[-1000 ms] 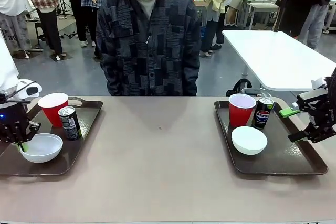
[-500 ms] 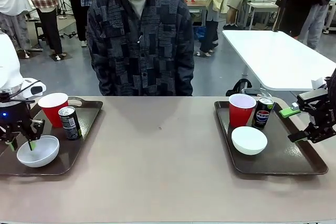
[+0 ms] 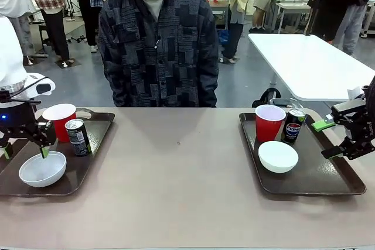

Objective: Prepare tableware on both trays.
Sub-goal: Pick up a Picnic Bowl from the table and place it on a Handle tray.

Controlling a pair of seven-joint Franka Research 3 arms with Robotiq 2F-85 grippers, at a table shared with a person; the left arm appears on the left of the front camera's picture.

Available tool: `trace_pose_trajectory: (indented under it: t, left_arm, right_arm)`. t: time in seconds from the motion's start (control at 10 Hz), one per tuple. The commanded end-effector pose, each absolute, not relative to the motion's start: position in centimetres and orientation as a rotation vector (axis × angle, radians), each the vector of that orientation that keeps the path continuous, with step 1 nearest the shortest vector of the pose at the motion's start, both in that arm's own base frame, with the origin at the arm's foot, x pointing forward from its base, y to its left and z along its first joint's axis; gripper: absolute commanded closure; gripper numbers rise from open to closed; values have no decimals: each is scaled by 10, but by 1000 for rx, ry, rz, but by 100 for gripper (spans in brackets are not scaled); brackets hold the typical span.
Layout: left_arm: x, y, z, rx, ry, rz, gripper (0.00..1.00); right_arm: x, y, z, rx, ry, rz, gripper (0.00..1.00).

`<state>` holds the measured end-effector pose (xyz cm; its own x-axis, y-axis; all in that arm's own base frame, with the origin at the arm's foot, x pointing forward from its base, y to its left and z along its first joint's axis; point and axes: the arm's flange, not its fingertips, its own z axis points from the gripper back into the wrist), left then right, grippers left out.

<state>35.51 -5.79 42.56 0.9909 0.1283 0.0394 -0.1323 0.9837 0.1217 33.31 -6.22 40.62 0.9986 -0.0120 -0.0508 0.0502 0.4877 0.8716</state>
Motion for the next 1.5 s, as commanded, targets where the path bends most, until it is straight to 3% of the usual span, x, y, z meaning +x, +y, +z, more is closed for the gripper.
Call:
trace_pose_trajectory:
  t: [0.0, 0.2, 0.3, 1.2, 1.4]
  left_arm:
    - [311, -71, 420, 116, -40, 140, 8]
    - [300, -85, 431, 85, -47, 129, 8]
    - [339, -77, 441, 114, -35, 116, 8]
    - [336, -80, 441, 108, -22, 120, 7]
    - [341, -86, 468, -270, -71, -37, 7]
  right_arm:
    - [332, -61, 407, 1076, 37, -31, 0]
    - [332, -61, 407, 1076, 37, -31, 0]
    - [332, -61, 407, 1076, 37, -31, 0]
    - [332, -61, 407, 1076, 37, -31, 0]
    - [332, -61, 407, 1076, 37, -31, 0]
